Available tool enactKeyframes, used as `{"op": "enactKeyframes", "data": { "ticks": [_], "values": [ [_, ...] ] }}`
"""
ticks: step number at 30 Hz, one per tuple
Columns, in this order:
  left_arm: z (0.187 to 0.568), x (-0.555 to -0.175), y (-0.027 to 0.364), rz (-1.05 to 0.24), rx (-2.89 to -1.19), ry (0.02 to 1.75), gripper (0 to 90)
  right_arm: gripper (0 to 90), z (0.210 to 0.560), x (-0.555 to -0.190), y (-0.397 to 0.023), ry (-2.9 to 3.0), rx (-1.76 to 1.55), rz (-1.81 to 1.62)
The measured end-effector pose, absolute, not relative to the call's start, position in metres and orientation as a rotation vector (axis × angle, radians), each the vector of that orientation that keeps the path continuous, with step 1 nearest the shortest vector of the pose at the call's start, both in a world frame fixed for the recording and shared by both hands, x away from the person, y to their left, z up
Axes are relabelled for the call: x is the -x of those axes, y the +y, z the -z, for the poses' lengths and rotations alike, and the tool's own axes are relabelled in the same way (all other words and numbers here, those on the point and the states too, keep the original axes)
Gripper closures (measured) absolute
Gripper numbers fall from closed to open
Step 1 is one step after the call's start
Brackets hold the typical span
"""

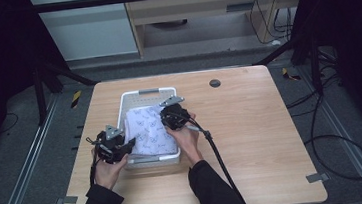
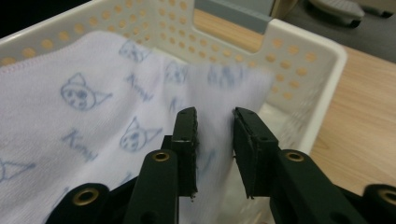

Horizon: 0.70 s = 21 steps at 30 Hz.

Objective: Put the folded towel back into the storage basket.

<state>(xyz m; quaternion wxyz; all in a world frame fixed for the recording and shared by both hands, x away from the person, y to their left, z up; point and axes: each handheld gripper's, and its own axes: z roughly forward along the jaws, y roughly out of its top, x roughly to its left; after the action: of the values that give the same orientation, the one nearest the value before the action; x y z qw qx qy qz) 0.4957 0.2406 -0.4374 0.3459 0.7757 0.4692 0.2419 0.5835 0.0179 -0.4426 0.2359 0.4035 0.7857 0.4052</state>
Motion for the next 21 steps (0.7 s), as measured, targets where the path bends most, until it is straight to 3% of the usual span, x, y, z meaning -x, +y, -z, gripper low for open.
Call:
{"op": "enactKeyframes", "data": {
  "ticks": [3,21],
  "values": [
    [0.434,-0.494,0.241,-0.656,-1.991,1.207,58.8,64.5,0.441,-0.583,0.014,2.112,-1.104,-1.139],
    [0.411,-0.479,0.251,-0.674,-1.865,1.158,48.6,31.0,0.405,-0.557,-0.036,2.040,-1.099,-1.306]
  ]
}}
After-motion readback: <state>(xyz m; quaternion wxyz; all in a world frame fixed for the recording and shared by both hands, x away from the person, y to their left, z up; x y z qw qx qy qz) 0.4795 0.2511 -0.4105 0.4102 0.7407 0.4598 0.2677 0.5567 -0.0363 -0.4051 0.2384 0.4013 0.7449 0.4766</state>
